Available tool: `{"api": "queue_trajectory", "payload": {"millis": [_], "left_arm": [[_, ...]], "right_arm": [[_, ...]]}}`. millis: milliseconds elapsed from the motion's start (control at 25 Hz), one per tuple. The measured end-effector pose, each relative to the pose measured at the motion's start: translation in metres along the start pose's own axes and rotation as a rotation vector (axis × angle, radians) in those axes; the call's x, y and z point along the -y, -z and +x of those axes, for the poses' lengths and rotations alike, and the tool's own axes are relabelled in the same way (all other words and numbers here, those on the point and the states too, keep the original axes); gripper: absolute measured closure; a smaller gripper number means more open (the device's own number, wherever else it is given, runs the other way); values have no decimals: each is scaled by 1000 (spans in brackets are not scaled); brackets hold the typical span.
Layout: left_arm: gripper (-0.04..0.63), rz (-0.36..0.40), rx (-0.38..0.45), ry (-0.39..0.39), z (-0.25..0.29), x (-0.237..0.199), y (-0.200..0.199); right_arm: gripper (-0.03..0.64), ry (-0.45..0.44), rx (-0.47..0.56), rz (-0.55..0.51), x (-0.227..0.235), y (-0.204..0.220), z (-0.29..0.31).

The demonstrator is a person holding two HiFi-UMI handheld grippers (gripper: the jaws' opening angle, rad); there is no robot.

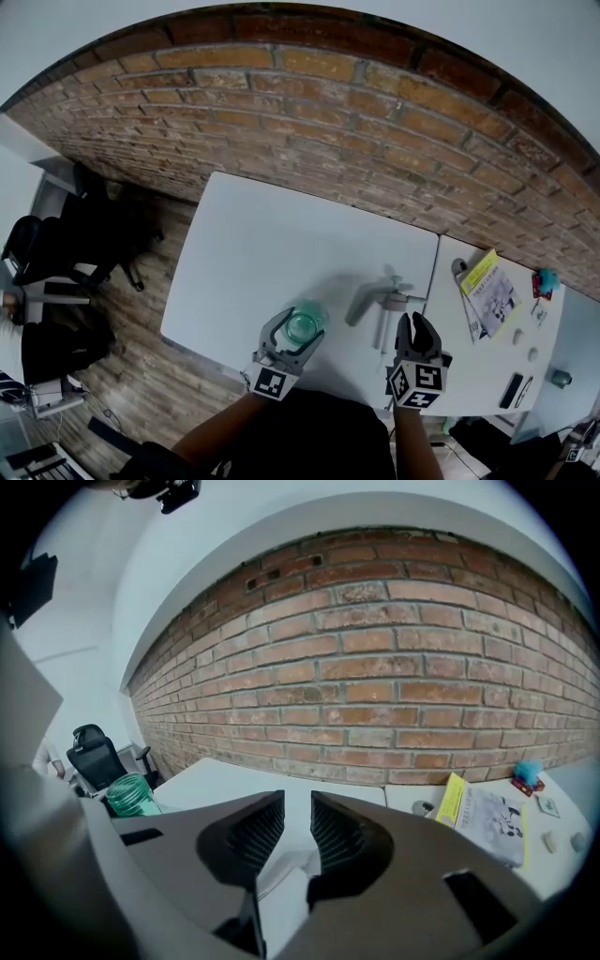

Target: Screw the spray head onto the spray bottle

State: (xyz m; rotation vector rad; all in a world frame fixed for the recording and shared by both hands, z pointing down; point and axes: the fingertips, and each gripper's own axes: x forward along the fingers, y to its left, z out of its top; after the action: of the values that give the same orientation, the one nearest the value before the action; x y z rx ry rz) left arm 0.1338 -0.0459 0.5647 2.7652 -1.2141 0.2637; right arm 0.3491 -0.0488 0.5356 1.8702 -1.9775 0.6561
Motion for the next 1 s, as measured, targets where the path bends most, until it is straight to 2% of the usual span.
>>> {"api": "queue_trajectory", "payload": {"millis": [160,280,440,680,1000], "left_arm": [[276,30,-4,7,2,1,-1],[276,25,8,1,1,0,-1],[276,44,-24,13,3,2,3],[275,58,-2,8,1,0,-2],[275,70,-6,6,2,0,-2]], "right_arm": [[532,4,-53,2,8,10,16],[531,1,-77,0,9,15,26],[531,-23,-113,-10,9,25,41],[531,-31,-172,-5,12,41,63],[514,-7,-265,-2,30,63,91]]}}
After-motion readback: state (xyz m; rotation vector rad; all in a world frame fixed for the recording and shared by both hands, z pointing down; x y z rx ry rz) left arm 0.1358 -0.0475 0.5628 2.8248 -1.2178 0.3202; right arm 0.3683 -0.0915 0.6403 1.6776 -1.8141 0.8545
